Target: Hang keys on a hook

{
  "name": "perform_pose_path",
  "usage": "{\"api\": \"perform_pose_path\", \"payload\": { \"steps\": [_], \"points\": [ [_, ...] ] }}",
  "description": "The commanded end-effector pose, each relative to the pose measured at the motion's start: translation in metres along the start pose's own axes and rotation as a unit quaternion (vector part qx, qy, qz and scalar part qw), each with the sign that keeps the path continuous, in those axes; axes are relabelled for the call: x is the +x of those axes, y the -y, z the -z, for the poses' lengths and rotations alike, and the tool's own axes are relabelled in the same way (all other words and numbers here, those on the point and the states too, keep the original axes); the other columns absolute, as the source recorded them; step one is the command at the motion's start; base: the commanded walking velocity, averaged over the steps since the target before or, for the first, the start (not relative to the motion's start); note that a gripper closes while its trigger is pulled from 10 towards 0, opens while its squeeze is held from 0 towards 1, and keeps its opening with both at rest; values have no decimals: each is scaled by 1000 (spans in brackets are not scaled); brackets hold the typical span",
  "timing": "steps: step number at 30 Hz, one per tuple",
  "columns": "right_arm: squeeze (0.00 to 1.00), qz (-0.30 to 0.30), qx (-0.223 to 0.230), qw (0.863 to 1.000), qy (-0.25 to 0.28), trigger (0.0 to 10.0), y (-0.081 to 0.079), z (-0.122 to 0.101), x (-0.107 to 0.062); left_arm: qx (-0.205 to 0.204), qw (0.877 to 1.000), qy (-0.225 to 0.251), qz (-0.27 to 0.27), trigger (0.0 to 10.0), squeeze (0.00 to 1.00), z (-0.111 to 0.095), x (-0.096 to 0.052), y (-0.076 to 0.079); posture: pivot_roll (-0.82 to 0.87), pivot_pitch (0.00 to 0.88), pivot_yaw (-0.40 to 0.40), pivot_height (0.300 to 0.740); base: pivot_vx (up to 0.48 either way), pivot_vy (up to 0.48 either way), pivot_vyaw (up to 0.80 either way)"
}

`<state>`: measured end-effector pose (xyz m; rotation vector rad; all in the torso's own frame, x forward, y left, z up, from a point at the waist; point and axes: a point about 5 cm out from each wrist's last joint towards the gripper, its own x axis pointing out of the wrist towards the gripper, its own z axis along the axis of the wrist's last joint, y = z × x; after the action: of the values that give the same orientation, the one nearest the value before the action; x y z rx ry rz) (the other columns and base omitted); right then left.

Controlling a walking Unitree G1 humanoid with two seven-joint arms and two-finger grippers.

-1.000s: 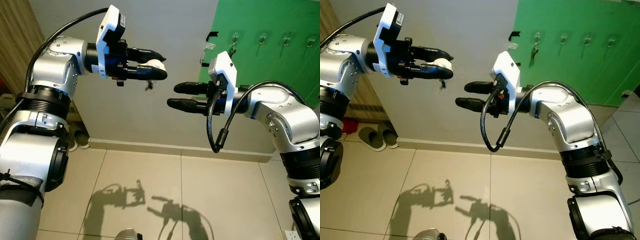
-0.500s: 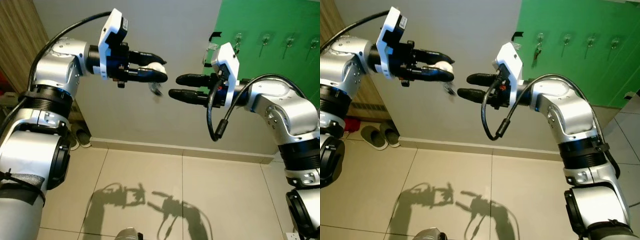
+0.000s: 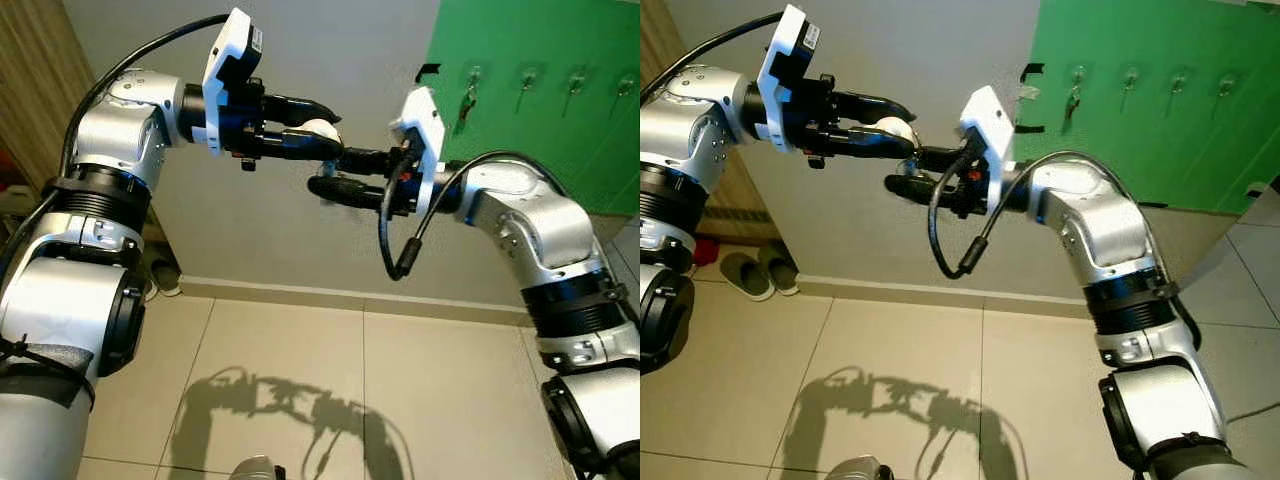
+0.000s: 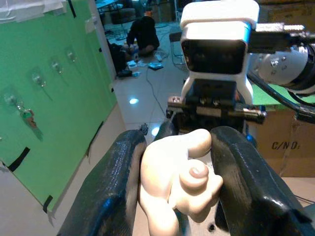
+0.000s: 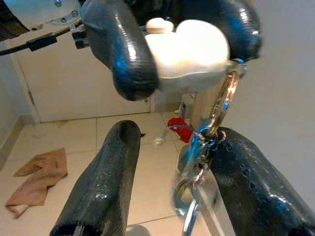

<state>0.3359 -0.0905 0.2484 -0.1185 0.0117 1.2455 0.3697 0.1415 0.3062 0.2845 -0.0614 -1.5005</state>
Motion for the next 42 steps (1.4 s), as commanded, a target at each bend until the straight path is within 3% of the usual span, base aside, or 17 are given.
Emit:
{"api": "perform_pose_path", "payload": {
  "steps": [1, 6, 7, 9, 10, 13, 16, 18, 19, 23, 24, 25, 26, 34, 35, 37, 42],
  "points": [
    [0, -8, -14, 1000, 4, 10000, -6, -3, 5, 17, 1000, 5, 1, 10000, 0, -14, 0, -3, 13, 0, 17, 740, 0, 0, 0],
    [0, -1, -3, 1000, 5, 10000, -6, 3, 10, 17, 1000, 13, 6, 10000, 0, -17, 1, -2, 13, 0, 17, 740, 0, 0, 0],
    [0, 2, -1, 1000, 4, 7451, -6, 5, 11, 17, 1000, 14, 6, 10000, 0, -17, 2, -2, 15, 0, 20, 740, 0, 0, 0],
    [0, 8, 2, 1000, 4, 7451, -4, 6, 11, 17, 1000, 14, 6, 10000, 0, -17, 2, -2, 16, 0, 20, 740, 0, 0, 0],
    [0, 14, 4, 1000, 2, 4980, -3, 8, 12, 17, 1000, 15, 5, 10000, 0, -17, 1, -3, 17, 0, 20, 740, 0, 0, 0],
    [0, 17, 5, 1000, 2, 6275, -3, 9, 13, 18, 1000, 15, 2, 10000, 0, -17, 1, -3, 17, 0, 19, 740, 0, 0, 0],
    [0, 22, 6, 1000, 3, 2431, -2, 9, 13, 18, 1000, 16, 0, 10000, 0, -17, 0, -3, 17, 0, 19, 740, 0, 0, 0],
    [0, 24, 6, 1000, 3, 2431, -2, 9, 14, 18, 1000, 17, 0, 10000, 0, -17, 0, -3, 16, 0, 19, 740, 0, 0, 0],
    [0, 25, 6, 1000, 4, 0, -1, 9, 14, 18, 1000, 17, 0, 10000, 0, -17, 1, -3, 16, 0, 19, 740, 0, 0, 0],
    [0, 26, 6, 1000, 4, 0, -1, 9, 14, 15, 1000, 16, -2, 10000, 0, -14, 1, -3, 16, 0, 18, 740, 0, 0, 0],
    [0, 25, 6, 1000, 3, 2706, -1, 9, 14, 13, 1000, 16, -3, 10000, 0, -14, 1, -3, 14, 0, 18, 740, 0, 0, 0],
    [0, 24, 6, 1000, 2, 8392, -2, 10, 14, 12, 1000, 15, -4, 10000, 0, -13, 1, -3, 14, 0, 18, 740, 0, 0, 0],
    [0, 22, 6, 1000, -1, 10000, -3, 11, 13, 8, 1000, 13, -4, 10000, 0, -10, 1, -3, 14, 0, 18, 740, 0, 0, 0],
    [55, 29, -20, 999, -17, 10000, -3, 12, 9, 5, 1000, 11, -7, 10000, 0, -8, 0, -3, 14, 0, 19, 740, 0, 0, 0],
    [831, 30, -25, 999, -20, 10000, -3, 12, 8, 5, 1000, 12, -7, 10000, 0, -8, 0, -3, 10, 0, 20, 740, 0, 0, 0],
    [1000, 30, -33, 999, -23, 10000, -3, 12, 8, 5, 1000, 12, -7, 10000, 0, -8, 1, -3, 9, 0, 20, 740, 0, 0, 0],
    [1000, 39, -44, 998, -25, 10000, -3, 14, 7, 5, 1000, 14, -7, 10000, 0, -7, 2, -3, 8, 0, 18, 740, 0, 0, 0]
  ]
}}
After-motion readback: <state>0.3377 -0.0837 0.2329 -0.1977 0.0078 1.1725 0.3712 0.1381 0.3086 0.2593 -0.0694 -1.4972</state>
